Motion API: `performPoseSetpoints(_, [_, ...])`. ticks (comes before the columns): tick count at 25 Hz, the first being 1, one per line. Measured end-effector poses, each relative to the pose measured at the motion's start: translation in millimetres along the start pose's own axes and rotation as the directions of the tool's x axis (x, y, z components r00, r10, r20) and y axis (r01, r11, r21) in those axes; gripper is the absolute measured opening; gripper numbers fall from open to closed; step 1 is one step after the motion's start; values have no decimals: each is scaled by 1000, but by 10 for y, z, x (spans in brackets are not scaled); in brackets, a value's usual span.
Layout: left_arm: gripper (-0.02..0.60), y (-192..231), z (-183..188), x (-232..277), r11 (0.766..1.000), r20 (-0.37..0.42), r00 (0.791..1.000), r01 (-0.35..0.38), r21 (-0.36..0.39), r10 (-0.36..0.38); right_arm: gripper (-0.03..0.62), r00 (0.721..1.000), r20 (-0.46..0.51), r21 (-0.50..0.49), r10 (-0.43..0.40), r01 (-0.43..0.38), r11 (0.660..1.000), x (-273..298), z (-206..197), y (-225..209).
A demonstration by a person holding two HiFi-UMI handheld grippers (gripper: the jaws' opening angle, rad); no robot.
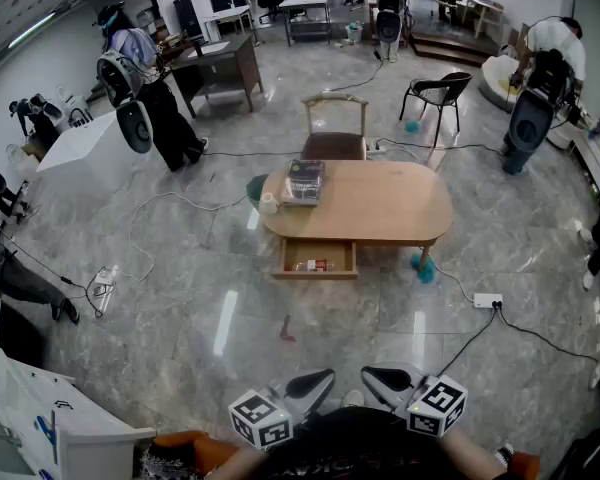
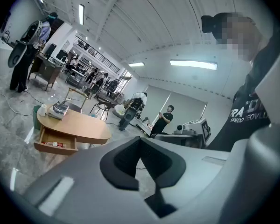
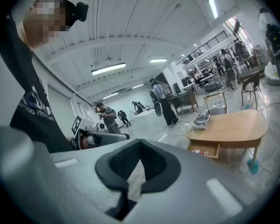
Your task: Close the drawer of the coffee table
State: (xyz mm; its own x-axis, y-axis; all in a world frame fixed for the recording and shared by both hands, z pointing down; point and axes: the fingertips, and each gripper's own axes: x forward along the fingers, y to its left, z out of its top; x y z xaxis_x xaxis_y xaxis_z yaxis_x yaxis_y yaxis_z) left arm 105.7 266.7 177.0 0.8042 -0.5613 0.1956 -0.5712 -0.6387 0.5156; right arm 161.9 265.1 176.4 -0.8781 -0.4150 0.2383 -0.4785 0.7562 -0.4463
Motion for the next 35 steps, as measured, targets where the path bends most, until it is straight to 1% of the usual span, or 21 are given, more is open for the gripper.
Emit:
performPoseSetpoints(5, [-3, -8, 4, -55, 1000, 1, 1000, 8, -16, -8, 0, 1000, -2, -7, 1, -1, 1000, 22, -5, 49])
performPoseSetpoints(11, [-3, 5, 10, -76, 1000, 3, 1000, 6, -9, -6, 0, 1000, -3, -12, 5, -5, 1000, 50, -12, 62])
performPoseSetpoints(16, [-3, -6, 14, -54, 1000, 1, 1000, 16, -4, -16, 0, 1000, 5, -33, 28, -28, 999, 52, 20, 92])
performPoseSetpoints(19, [-2, -25, 12, -44, 1000, -6, 1000, 21, 5, -21, 0, 999, 20, -42, 44, -43, 998, 46, 46, 118])
performPoseSetpoints(23, [-2, -37, 31, -22, 999, -12, 1000, 16, 36, -16, 0, 997, 63, -43, 50, -48, 998, 10, 92, 89])
performPoseSetpoints(27, [-2, -6, 83, -13, 998, -5, 1000, 7, 56, -6, 0, 991, 120, -90, 59, -49, 995, -11, 242, 75])
performPoseSetpoints(31, [-2, 64, 140, -11, 999, 19, 1000, -16, 51, 15, 0, 988, 148, -104, 43, -28, 994, -64, 282, -21])
performPoseSetpoints(35, [-2, 86, 158, -4, 997, 21, 999, -29, 74, 27, 0, 990, 136, -96, 23, -10, 995, -127, 236, -115])
